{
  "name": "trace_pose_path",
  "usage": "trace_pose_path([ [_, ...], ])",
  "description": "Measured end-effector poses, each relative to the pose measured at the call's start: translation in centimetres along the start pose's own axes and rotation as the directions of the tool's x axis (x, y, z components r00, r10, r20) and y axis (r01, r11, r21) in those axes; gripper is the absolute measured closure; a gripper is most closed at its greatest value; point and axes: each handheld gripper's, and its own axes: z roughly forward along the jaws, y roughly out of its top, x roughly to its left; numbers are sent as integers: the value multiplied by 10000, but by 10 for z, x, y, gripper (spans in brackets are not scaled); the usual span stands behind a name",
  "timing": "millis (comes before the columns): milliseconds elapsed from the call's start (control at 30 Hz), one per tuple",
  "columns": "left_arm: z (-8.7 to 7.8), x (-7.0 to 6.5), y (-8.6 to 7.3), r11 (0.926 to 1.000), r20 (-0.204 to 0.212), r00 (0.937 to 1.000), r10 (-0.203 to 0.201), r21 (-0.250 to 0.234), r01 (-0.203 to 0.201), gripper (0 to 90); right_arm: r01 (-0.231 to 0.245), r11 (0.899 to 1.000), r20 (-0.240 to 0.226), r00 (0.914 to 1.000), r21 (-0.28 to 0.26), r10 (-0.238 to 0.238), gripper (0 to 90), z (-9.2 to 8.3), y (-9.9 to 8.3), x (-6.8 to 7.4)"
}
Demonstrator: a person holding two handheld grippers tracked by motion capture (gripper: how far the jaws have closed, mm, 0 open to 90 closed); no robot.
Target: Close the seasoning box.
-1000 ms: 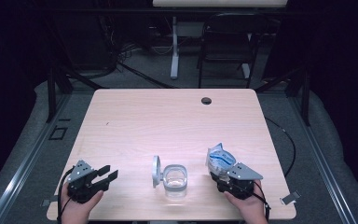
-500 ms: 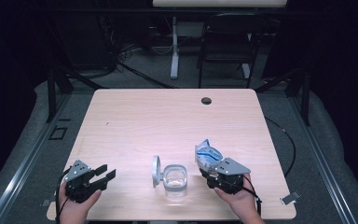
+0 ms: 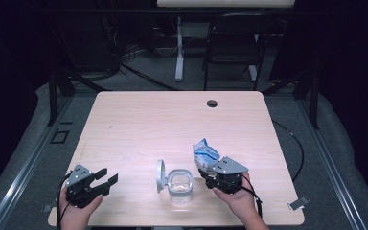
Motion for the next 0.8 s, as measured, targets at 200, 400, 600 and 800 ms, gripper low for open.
trace_pose_path([
  [200, -1, 2, -1, 9999, -128, 9999, -100, -122, 99, 486, 153, 9999, 69, 9999, -75, -152, 450, 4, 6, -1],
  [400, -1, 4, -2, 9998, -220, 9997, -141, -123, 138, 487, 309, 9992, 198, 9993, -239, -304, 449, 8, 7, -5],
  [600, -2, 4, -2, 9998, -285, 9995, -138, -134, 134, 487, 667, 9970, 453, 9969, -402, -649, 450, 9, 6, -10],
  [800, -2, 3, -2, 9998, -343, 9993, -149, -121, 145, 488, 947, 9949, 560, 9941, -356, -927, 450, 7, 4, -9],
])
